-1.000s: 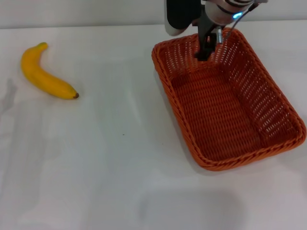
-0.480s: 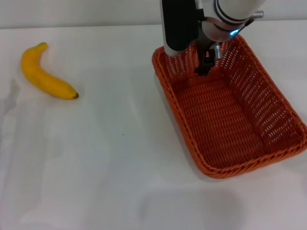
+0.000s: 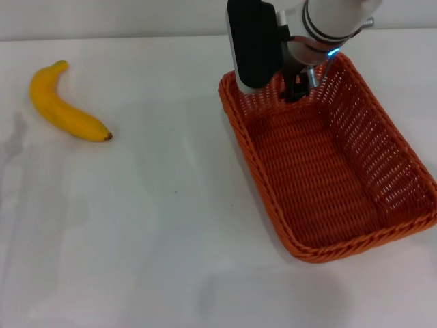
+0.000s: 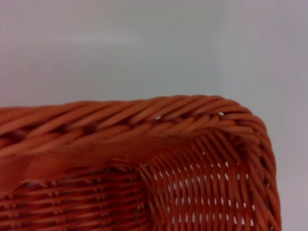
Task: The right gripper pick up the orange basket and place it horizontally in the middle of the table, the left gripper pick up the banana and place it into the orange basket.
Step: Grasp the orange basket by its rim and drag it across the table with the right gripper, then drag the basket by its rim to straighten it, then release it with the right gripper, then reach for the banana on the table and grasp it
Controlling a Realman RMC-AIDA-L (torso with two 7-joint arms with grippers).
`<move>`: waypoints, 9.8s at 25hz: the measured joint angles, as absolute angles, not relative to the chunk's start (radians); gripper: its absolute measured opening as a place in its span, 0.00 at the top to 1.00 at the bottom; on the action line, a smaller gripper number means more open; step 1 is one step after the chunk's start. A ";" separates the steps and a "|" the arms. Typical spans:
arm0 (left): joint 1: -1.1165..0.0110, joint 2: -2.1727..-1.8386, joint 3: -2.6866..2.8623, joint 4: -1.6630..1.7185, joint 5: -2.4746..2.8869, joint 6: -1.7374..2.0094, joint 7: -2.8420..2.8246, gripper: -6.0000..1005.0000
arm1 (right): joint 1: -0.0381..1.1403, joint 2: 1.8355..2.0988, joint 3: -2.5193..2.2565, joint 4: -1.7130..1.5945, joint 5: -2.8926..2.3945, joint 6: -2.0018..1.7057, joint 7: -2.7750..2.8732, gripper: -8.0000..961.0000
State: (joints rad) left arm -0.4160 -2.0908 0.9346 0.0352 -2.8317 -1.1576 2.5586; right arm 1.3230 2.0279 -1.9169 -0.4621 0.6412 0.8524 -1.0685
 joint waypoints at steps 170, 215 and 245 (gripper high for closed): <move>-0.446 -2.080 0.920 0.166 -2.841 -1.037 2.543 0.12 | 0.528 2.013 -0.411 -0.287 2.034 1.118 -2.603 0.11; -0.614 -1.655 0.935 0.530 -1.110 -1.060 0.492 0.13 | 0.598 2.019 -0.414 -0.234 2.033 1.022 -2.609 0.11; -0.808 -1.695 0.716 0.322 -0.707 -1.019 0.183 0.13 | 0.565 2.022 -0.427 -0.158 2.035 1.113 -2.690 0.11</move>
